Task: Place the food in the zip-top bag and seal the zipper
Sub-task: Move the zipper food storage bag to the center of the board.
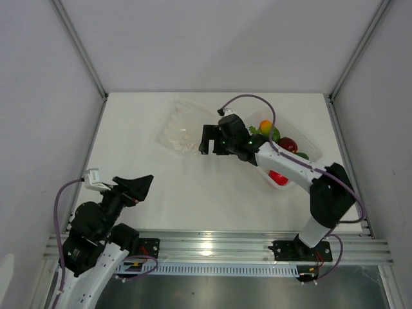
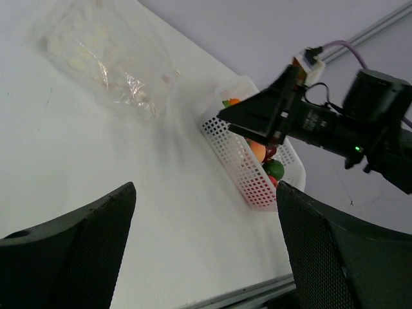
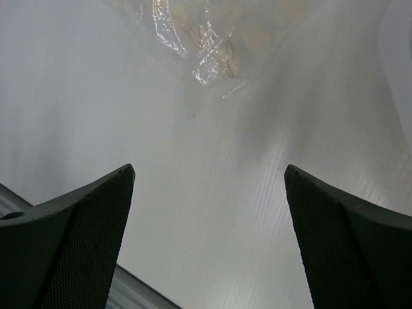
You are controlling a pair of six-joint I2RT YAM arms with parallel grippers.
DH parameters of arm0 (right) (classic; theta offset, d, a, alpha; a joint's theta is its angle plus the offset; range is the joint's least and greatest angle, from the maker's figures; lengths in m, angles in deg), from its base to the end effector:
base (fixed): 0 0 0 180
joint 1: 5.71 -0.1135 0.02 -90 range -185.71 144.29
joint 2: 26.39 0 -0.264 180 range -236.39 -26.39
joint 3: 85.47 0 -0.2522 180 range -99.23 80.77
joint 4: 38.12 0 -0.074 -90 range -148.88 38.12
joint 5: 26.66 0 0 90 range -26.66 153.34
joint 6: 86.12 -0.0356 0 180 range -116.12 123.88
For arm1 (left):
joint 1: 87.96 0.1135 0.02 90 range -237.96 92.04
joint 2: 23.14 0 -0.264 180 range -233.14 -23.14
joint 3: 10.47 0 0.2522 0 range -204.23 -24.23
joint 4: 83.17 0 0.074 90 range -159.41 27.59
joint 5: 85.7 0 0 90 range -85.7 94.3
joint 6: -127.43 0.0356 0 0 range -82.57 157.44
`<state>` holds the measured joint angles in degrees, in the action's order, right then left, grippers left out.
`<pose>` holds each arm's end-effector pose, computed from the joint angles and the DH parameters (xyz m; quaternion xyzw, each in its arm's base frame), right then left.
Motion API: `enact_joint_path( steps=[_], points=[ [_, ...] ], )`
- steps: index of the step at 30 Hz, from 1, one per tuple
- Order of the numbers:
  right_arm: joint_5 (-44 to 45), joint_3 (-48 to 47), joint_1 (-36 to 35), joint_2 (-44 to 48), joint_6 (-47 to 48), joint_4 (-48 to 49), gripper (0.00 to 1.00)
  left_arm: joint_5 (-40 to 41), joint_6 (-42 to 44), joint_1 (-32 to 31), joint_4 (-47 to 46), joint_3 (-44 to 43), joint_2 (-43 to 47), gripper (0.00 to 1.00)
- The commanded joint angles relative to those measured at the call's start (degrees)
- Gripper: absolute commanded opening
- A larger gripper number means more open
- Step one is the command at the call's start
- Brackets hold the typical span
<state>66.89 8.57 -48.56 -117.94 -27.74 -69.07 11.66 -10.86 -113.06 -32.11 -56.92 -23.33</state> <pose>0.2699 0.2474 0.2876 -0.0735 0.8898 0.2500 0.3747 0.0375 -0.0125 0.2874 -0.1902 0.7109 -0.3658 0.5699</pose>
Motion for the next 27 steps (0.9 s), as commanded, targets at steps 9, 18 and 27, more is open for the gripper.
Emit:
enact_joint_path(
  steps=[9, 18, 27],
  points=[
    [-2.58, -24.29, 0.22, -25.07, 6.48, 1.19, 0.97, -4.1, 6.99, 0.49, -1.52, -2.82, -5.0, 0.91],
    [-2.67, -34.57, 1.72, -35.8, 5.69, -1.44, 0.93, -5.6, 8.39, 0.49, -1.88, -4.49, -6.94, 0.93],
    [-8.9, -37.39, -0.47, -43.0, 5.95, 0.67, 0.86, -4.9, 9.88, 0.58, -0.21, -6.86, -6.49, 0.95]
  ],
)
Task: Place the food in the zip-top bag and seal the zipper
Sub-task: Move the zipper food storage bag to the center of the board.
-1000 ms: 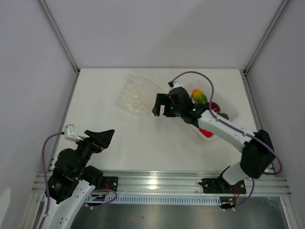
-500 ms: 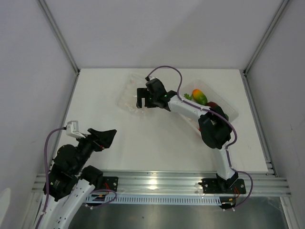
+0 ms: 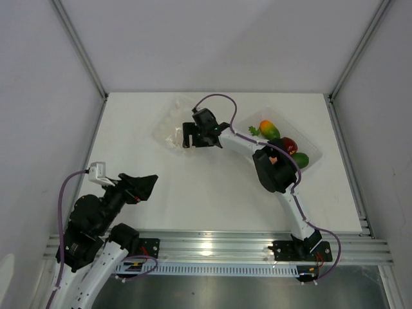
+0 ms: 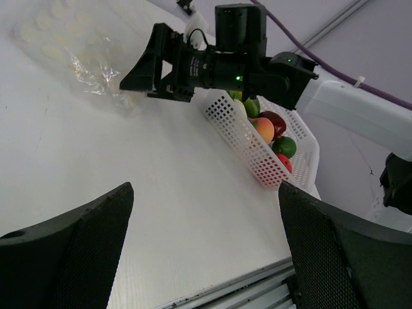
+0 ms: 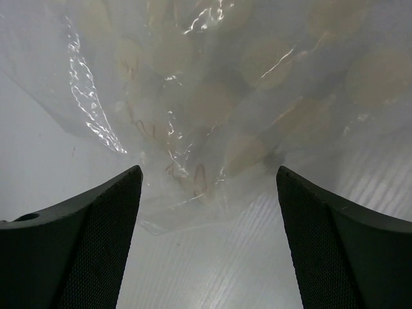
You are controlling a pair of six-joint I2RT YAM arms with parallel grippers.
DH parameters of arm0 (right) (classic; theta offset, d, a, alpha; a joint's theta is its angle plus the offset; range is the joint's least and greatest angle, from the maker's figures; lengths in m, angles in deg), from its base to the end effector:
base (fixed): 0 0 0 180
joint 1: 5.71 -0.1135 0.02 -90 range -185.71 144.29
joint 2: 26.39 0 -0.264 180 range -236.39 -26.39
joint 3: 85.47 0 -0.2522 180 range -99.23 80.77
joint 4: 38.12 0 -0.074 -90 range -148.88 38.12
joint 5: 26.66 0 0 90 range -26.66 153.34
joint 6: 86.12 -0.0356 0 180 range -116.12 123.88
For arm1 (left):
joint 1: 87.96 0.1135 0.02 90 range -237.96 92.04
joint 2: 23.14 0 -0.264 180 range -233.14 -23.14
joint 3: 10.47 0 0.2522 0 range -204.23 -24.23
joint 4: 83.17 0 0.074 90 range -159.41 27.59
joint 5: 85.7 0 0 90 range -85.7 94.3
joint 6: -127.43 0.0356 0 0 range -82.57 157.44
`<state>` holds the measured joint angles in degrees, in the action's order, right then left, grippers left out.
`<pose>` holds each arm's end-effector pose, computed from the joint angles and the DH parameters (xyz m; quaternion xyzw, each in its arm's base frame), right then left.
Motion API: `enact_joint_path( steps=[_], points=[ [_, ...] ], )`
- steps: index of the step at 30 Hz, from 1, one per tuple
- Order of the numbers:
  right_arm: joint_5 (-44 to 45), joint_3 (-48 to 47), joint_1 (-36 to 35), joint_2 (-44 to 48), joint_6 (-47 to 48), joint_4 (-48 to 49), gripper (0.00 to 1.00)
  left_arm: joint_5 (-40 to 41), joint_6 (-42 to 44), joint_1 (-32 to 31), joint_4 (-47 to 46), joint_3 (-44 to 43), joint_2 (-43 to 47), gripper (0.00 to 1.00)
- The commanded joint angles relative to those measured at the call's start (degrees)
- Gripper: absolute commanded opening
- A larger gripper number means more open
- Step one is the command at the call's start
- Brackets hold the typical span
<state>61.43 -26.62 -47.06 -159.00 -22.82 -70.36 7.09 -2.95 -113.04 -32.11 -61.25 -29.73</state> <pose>0.3934 0.3478 0.1820 -0.1237 0.9110 0.2327 0.3172 0.0436 -0.0185 0.3065 -0.1156 0.7392 -0.3433 0.5678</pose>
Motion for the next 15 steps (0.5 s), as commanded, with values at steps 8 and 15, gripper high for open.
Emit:
enact_joint_path(
  steps=[8, 15],
  points=[
    [-13.72, -2.38, -8.74, -2.56, 9.62, 4.76, 0.87, 0.2, 1.8, 0.47, 0.58, -2.54, 0.52, 0.95],
    [-14.52, 10.95, -10.78, 6.83, 13.26, 11.69, 0.88, 0.2, 1.62, 0.47, 1.81, -4.64, 1.66, 0.95]
  ],
)
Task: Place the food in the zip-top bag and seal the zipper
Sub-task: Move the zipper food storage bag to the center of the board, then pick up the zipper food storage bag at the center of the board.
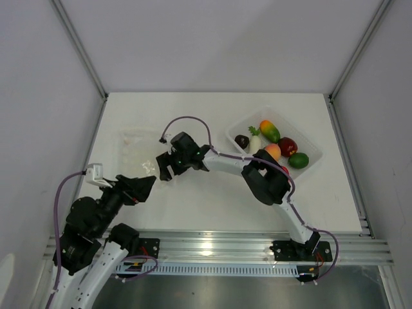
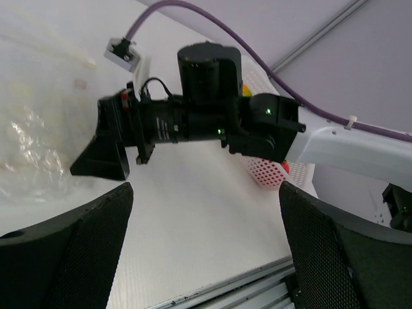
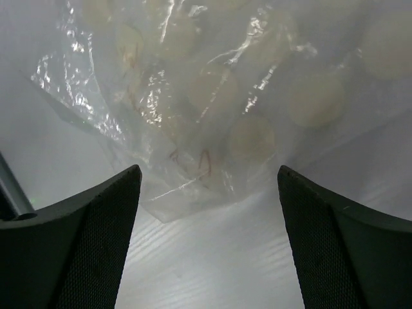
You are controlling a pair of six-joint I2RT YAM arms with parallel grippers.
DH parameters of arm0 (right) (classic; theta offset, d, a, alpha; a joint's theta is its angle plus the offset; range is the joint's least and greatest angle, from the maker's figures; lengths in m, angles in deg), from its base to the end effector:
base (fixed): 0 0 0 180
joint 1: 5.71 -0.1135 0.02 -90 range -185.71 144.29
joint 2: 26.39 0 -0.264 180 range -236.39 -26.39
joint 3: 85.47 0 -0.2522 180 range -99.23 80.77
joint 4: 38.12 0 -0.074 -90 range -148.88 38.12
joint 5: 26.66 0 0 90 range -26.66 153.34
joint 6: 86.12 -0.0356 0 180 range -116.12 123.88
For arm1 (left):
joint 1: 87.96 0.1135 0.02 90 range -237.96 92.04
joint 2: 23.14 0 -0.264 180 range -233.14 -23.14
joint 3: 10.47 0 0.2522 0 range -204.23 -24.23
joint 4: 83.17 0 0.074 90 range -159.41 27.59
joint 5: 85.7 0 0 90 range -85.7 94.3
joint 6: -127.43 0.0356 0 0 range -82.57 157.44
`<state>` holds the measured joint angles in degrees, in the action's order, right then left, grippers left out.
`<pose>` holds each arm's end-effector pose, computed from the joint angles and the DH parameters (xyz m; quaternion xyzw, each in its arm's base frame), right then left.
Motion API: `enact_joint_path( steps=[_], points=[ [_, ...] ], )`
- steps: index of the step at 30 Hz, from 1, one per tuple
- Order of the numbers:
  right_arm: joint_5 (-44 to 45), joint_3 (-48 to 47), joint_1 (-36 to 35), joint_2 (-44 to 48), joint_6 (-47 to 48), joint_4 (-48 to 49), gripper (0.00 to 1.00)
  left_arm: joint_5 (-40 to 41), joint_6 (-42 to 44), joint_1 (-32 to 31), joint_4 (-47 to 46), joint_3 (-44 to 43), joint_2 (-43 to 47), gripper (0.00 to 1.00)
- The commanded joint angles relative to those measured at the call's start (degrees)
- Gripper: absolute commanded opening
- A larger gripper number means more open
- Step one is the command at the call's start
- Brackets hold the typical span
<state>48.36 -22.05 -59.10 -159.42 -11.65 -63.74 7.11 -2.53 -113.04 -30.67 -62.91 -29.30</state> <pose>0.3042 0.4249 0.1624 -0.3440 0.8398 0.3261 0.2646 0.0376 -0.0157 0.3122 -0.1126 0.7358 -0.3435 0.5727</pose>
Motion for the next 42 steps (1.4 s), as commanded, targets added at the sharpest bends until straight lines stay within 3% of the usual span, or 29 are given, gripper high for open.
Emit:
enact_joint_path(
  steps=[1, 5, 11, 15, 19, 33, 35, 40, 41, 42],
  points=[
    [-2.24, 8.85, 1.88, 10.48, 1.3, 7.18, 0.88, 0.61, 1.21, 0.47, 0.46, -3.25, 1.58, 0.95],
    [-4.0, 15.46, 4.16, 16.3, -0.47, 12.81, 0.88, 1.93, 1.56, 0.56, -0.33, -3.16, 3.69, 0.95],
    [-7.15, 13.01, 6.01, 15.18, -1.17, 8.7, 0.88, 2.99, 1.73, 0.47, -0.42, -2.28, 3.87, 0.95],
    [-6.9, 12.3, 4.96, 12.72, -1.26, 7.55, 0.88, 2.64, 1.47, 0.47, 0.19, -2.81, 3.08, 0.95],
    [-8.3, 12.56, 3.73, 11.39, -2.4, 7.73, 0.81, 2.9, 1.47, 0.47, 0.63, -3.16, 2.73, 0.95],
    [-6.03, 19.86, -0.75, 12.8, -4.59, 10.1, 0.72, 1.67, 0.68, 0.47, 2.65, -5.52, -3.06, 0.95],
    [-5.94, 20.56, -0.84, 12.88, -4.86, 10.71, 0.65, 2.37, -0.37, 0.47, 4.4, -6.32, -4.39, 0.95],
    [-5.58, 21.53, -0.84, 12.89, -5.56, 13.88, 0.33, 2.99, -3.18, 0.47, 10.02, -11.32, -11.05, 0.95],
    [-5.41, 21.53, -0.84, 12.89, -5.56, 14.23, 0.25, 3.17, -4.49, 0.47, 10.99, -11.77, -12.03, 0.95],
    [-5.32, 21.61, -0.84, 12.8, -5.56, 14.75, 0.09, 3.25, -5.2, 0.47, 11.87, -12.38, -13.26, 0.95]
  ],
)
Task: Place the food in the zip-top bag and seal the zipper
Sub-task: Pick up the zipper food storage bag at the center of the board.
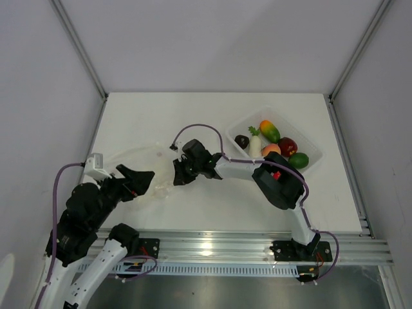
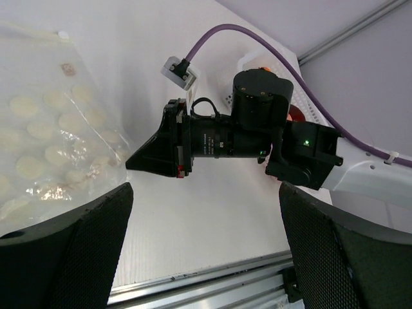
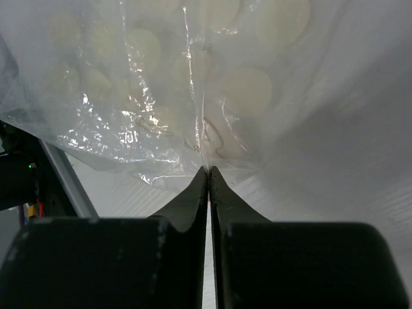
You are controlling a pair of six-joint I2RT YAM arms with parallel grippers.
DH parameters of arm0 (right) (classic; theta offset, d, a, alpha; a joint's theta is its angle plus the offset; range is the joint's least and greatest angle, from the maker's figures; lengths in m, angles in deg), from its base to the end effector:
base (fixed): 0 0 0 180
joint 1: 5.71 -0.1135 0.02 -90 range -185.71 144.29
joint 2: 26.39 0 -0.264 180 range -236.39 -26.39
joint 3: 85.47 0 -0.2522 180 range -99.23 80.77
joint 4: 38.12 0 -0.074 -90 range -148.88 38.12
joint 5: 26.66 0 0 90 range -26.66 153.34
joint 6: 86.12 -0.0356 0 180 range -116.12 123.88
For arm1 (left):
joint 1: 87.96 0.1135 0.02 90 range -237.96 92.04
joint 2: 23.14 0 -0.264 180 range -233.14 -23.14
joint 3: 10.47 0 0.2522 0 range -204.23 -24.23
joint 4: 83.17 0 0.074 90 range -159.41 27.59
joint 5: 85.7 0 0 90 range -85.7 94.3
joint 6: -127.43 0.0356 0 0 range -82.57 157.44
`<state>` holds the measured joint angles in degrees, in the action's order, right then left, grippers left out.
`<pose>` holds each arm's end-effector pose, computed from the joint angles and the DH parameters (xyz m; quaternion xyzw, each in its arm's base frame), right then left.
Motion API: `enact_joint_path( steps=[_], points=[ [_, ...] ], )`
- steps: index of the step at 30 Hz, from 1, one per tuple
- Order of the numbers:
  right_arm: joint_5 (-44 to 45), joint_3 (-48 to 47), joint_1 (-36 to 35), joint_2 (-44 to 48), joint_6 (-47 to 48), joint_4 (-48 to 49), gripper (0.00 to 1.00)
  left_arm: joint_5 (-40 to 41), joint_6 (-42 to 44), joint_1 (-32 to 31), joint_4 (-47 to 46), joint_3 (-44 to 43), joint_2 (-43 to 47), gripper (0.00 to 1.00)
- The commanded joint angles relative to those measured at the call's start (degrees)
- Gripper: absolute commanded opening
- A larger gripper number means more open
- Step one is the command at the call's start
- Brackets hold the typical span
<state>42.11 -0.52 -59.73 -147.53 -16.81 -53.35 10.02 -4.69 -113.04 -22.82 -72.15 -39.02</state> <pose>0.2619 0.3827 0.1578 -0.3295 0.8361 0.3792 0.2202 0.0448 -0.0171 0.3391 -0.1472 0.7767 -0.3053 0.5308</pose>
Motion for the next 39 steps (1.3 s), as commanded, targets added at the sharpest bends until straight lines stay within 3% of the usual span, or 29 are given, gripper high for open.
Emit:
enact_joint_path(
  steps=[1, 6, 17, 20, 24, 28, 29, 33, 36, 39],
  points=[
    [1.98, 0.09, -0.21, 0.99, -0.58, 4.38, 0.0, 0.35, -3.66, 0.47, 5.34, -4.54, -5.37, 0.96],
    [8.21, 6.31, -0.38, 4.94, -1.46, 6.48, 0.0, 1.31, -7.7, 0.47, 7.55, -6.13, -8.11, 0.97],
    [31.77, 34.35, -3.1, 33.39, -12.35, 7.89, 0.0, 0.79, -12.89, 0.56, 7.11, -3.59, -12.51, 0.99],
    [35.9, 38.14, -6.88, 37.46, -17.71, 6.49, 0.0, -0.79, -13.59, 0.47, 5.62, -2.18, -12.77, 0.99],
    [38.81, 38.94, -12.06, 35.99, -24.56, 5.6, 0.01, -2.02, -13.95, 0.47, 4.48, -1.65, -12.07, 0.99],
    [35.75, 34.64, -16.64, 28.36, -26.69, 10.25, 0.18, -2.99, -12.98, 0.47, 4.83, -3.05, -11.11, 0.98],
    [31.3, 33.06, -18.04, 26.68, -24.42, 11.83, 0.23, -2.99, -12.8, 0.47, 5.35, -3.75, -10.41, 0.98],
    [25.64, 24.97, -19.98, 23.76, -19.24, 13.08, 0.58, -1.68, -10.7, 0.47, 6.49, -5.51, -7.51, 0.99],
    [27.72, 23.99, -18.94, 27.61, -16.42, 7.22, 0.7, -0.53, -8.68, 0.56, 7.2, -6.65, -5.4, 1.0],
    [25.99, 24.96, -14.56, 33.5, -13.86, 2.63, 0.75, -0.35, -6.48, 0.47, 7.38, -6.92, -4.25, 1.0]
  ],
)
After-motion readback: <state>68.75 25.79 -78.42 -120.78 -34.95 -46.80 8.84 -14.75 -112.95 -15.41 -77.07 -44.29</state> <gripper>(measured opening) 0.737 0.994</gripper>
